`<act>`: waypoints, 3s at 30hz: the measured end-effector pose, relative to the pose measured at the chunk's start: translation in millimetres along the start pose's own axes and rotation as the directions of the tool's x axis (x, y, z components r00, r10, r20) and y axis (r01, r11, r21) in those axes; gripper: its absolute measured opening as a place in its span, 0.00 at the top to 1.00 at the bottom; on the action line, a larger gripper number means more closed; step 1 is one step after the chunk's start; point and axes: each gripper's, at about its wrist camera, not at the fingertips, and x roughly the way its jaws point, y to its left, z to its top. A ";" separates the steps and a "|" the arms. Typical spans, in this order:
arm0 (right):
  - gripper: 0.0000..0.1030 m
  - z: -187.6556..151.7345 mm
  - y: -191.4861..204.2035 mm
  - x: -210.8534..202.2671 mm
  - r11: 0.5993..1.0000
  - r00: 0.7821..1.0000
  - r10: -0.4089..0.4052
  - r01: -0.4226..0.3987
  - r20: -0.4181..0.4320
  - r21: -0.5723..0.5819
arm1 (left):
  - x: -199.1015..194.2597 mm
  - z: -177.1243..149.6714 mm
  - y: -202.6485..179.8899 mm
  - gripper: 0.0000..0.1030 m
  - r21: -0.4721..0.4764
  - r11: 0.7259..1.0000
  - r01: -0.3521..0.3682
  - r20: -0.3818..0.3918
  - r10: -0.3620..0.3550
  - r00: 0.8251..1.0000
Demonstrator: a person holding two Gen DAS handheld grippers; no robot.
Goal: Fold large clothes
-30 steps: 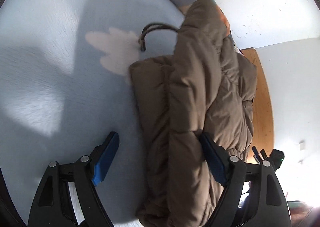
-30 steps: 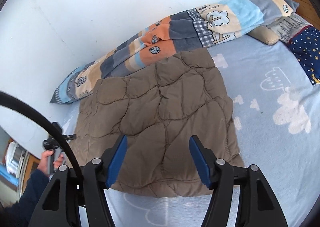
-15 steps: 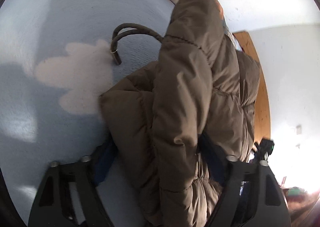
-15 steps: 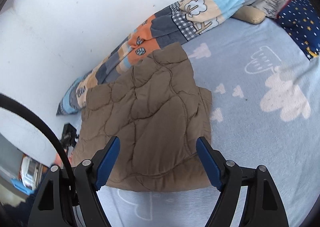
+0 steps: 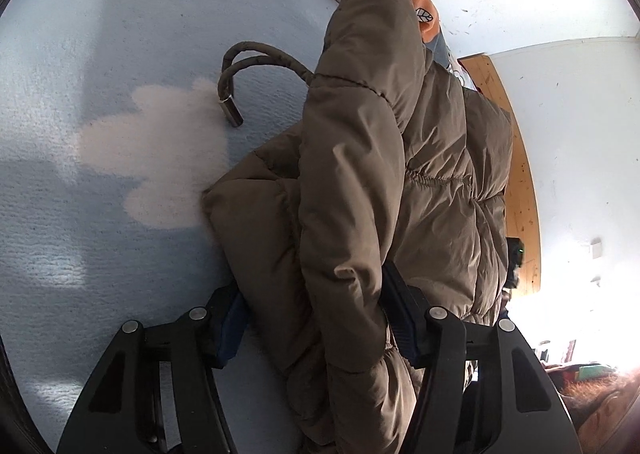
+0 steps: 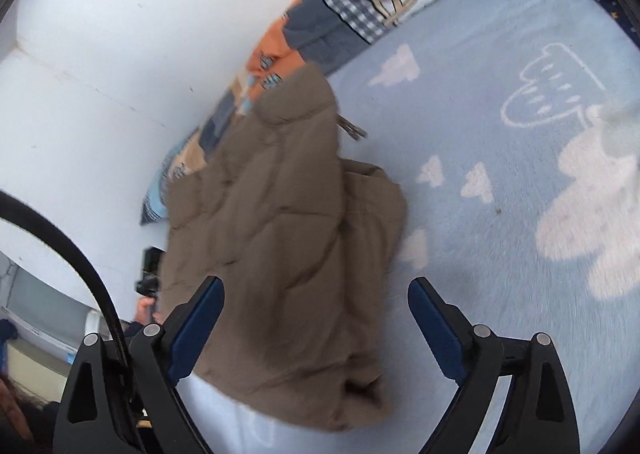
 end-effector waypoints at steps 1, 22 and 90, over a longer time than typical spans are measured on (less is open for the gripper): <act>0.07 2.3 -5.2 7.7 1.000 1.000 0.011 -0.011 -0.014 0.005 | 0.0 -0.4 0.2 0.41 0.001 1.000 0.002 -0.001 -0.002 1.000; 0.63 26.1 66.0 90.3 0.943 0.992 -0.041 -0.001 -0.119 -0.333 | -6.1 -21.6 -49.3 0.64 0.122 0.978 -0.169 0.141 0.151 0.978; 0.29 -273.2 221.7 -0.8 0.764 0.828 -0.501 0.560 0.253 -0.320 | 64.4 -354.5 -286.1 0.09 0.022 0.583 -0.812 0.593 0.647 0.480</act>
